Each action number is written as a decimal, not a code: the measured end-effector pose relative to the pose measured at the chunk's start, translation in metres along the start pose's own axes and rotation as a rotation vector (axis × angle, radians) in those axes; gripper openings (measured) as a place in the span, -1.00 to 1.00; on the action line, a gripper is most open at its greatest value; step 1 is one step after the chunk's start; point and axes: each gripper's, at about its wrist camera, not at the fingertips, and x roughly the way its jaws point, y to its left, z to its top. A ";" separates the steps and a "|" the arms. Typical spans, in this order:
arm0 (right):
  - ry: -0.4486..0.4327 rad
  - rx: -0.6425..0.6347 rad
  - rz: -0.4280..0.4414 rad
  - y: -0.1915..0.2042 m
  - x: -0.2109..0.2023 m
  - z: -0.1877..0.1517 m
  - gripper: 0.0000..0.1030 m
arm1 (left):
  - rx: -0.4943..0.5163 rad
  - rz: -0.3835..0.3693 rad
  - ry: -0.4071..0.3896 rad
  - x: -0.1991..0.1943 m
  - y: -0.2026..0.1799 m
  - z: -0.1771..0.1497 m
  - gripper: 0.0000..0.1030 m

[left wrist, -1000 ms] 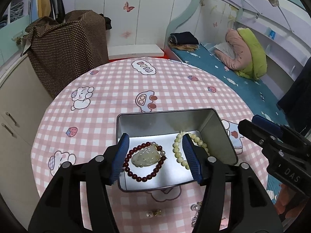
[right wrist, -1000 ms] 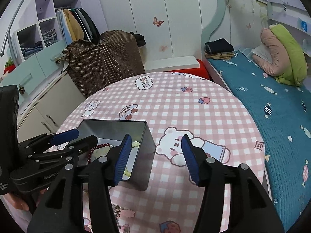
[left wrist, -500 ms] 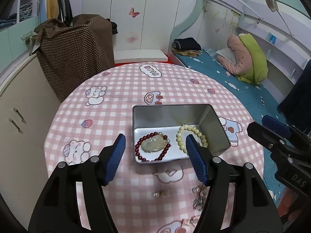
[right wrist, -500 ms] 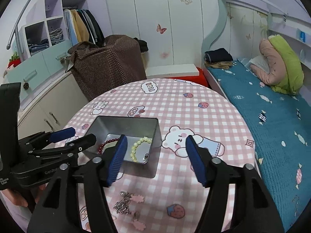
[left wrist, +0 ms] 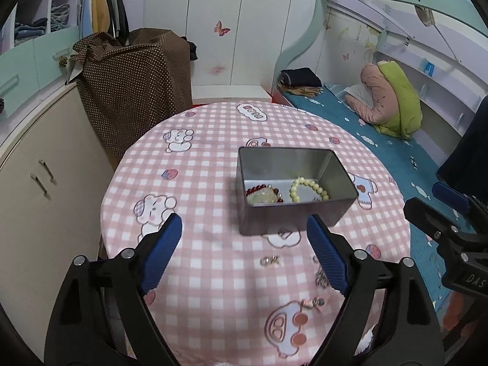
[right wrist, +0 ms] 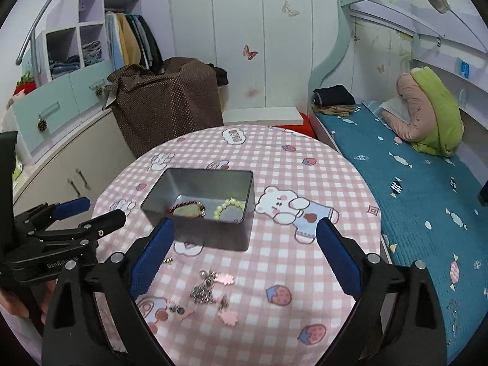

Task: Organize jewelry
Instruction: 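Open the left tool over the box and withdraw both tools, then move the right tool to the pink charm and earring pile and grasp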

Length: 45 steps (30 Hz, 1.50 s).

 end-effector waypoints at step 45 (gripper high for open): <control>0.259 -0.138 0.087 0.071 0.058 -0.089 -0.51 | -0.034 -0.036 0.167 0.016 0.049 -0.085 0.75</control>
